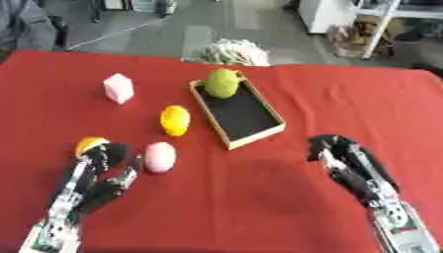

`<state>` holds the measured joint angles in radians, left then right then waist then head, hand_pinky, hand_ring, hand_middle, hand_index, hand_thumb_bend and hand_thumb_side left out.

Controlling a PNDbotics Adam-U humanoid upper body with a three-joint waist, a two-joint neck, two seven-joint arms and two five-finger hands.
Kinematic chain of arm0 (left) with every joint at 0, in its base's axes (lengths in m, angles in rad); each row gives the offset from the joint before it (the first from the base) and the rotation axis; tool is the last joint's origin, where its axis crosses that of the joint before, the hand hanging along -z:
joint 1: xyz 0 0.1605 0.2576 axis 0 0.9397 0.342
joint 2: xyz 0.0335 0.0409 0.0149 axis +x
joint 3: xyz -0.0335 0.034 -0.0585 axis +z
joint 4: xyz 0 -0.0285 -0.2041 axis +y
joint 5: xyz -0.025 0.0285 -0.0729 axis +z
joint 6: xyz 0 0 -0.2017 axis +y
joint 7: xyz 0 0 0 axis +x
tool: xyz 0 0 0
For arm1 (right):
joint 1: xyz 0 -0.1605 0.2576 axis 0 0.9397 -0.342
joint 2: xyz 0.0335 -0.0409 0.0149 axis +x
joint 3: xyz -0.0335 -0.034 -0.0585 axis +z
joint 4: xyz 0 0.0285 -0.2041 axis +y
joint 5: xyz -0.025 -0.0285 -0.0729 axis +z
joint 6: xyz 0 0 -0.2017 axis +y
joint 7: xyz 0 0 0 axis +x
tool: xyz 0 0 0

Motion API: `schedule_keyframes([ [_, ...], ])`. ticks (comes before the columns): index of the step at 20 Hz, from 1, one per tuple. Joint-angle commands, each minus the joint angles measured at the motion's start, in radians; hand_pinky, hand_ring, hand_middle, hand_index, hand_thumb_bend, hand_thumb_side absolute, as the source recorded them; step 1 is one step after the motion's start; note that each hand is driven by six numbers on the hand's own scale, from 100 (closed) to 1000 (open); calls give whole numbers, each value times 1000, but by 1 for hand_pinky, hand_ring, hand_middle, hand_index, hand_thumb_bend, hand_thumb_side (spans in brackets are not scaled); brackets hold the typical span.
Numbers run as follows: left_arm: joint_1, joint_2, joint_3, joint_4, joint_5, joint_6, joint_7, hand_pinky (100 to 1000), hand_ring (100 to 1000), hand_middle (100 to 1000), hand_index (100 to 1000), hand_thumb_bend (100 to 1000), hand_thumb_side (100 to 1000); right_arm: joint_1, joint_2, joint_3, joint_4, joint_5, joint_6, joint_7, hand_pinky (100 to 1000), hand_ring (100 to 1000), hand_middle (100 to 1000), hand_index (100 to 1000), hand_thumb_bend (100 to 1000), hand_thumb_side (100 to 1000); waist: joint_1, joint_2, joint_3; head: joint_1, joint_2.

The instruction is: Pick up objects on the table and place them in the box.

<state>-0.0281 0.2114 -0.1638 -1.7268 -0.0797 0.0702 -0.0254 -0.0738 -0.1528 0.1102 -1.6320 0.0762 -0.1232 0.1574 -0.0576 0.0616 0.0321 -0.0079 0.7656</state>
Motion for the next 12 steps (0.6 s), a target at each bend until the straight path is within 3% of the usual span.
schedule_keyframes([
  [1, -9, 10, -2, -18, 1, -3, -3, 785, 723, 551, 677, 393, 302, -8, -6, -8, -14, -5, -2, -1, 686, 571, 557, 698, 100, 464, 13, -14, 1, 0, 4],
  [12, -10, 11, -3, -18, 1, -3, -4, 785, 725, 551, 677, 394, 302, -8, -7, -7, -14, -4, -3, 1, 686, 571, 557, 698, 100, 463, 13, -15, 2, 0, 4],
])
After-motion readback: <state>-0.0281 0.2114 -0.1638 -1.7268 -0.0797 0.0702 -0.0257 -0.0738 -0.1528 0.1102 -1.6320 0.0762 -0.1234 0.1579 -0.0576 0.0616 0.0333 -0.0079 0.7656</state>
